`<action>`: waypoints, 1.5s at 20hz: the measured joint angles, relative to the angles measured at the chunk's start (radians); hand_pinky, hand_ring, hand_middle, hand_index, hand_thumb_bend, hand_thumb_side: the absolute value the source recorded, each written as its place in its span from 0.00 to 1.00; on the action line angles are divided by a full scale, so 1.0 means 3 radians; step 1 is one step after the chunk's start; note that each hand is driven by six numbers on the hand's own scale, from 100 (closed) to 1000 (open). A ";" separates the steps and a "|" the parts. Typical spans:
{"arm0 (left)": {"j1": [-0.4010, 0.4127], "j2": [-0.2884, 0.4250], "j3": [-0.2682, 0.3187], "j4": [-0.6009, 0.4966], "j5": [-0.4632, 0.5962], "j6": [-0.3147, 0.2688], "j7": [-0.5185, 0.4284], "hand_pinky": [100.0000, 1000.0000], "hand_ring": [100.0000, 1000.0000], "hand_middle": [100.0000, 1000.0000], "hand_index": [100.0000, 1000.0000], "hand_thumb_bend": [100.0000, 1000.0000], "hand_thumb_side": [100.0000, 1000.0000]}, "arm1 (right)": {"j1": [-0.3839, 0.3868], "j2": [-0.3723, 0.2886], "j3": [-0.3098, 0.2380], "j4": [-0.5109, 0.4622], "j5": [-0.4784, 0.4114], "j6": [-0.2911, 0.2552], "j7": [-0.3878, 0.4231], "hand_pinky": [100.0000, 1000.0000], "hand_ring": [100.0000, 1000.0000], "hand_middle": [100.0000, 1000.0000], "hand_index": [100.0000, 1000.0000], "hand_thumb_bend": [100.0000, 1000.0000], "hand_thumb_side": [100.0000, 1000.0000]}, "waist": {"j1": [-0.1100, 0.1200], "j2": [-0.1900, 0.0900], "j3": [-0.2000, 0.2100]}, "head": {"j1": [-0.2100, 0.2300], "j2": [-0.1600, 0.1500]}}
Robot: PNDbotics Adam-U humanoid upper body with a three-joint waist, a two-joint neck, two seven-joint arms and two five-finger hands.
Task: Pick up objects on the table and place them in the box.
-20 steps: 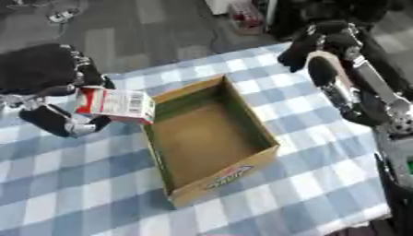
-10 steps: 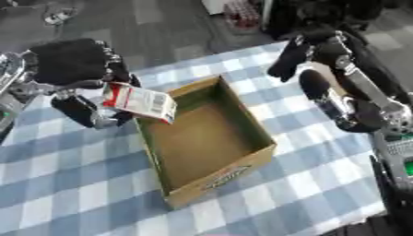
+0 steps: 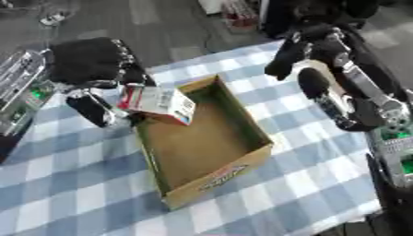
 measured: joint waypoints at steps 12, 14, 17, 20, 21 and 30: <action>0.0498 0.0096 0.0185 -0.0303 0.0017 0.0353 -0.0128 0.69 0.76 0.85 0.91 0.10 1.00 | -0.0001 0.0008 -0.0019 0.0000 -0.0011 0.0002 0.0007 0.33 0.38 0.46 0.64 0.00 1.00 | 0.0020 0.0003 0.0052 | -0.0079 -0.0061; 0.0809 0.0162 0.0318 -0.0579 0.0212 0.0549 -0.0116 0.58 0.68 0.79 0.87 0.08 1.00 | 0.0001 0.0007 -0.0042 0.0000 0.0005 0.0019 -0.0006 0.33 0.38 0.46 0.65 0.00 1.00 | 0.0009 0.0005 0.0083 | -0.0110 -0.0081; 0.1315 0.0163 0.0544 -0.1056 0.0594 0.0939 -0.0136 0.40 0.51 0.64 0.73 0.06 1.00 | 0.0031 -0.0017 -0.0082 0.0000 0.0040 0.0047 -0.0036 0.33 0.38 0.46 0.65 0.00 1.00 | -0.0033 0.0014 0.0157 | -0.0185 -0.0130; 0.1720 0.0083 0.0759 -0.1588 0.0944 0.1395 -0.0167 0.33 0.46 0.59 0.71 0.06 1.00 | 0.0088 -0.0060 -0.0110 0.0000 0.0080 0.0065 -0.0067 0.32 0.38 0.46 0.65 0.00 1.00 | -0.0072 0.0024 0.0232 | -0.0245 -0.0171; 0.1796 0.0035 0.0827 -0.1739 0.1044 0.1515 -0.0157 0.31 0.45 0.58 0.71 0.06 1.00 | 0.0115 -0.0074 -0.0121 0.0000 0.0099 0.0074 -0.0076 0.32 0.38 0.46 0.65 0.00 1.00 | -0.0081 0.0024 0.0259 | -0.0260 -0.0189; 0.1798 -0.0399 0.1315 -0.2050 0.1863 0.2006 0.0492 0.20 0.33 0.49 0.63 0.06 1.00 | 0.0331 -0.0148 -0.0279 0.0000 0.0286 0.0182 -0.0259 0.32 0.38 0.46 0.65 0.00 1.00 | -0.0185 0.0024 0.0491 | -0.0468 -0.0279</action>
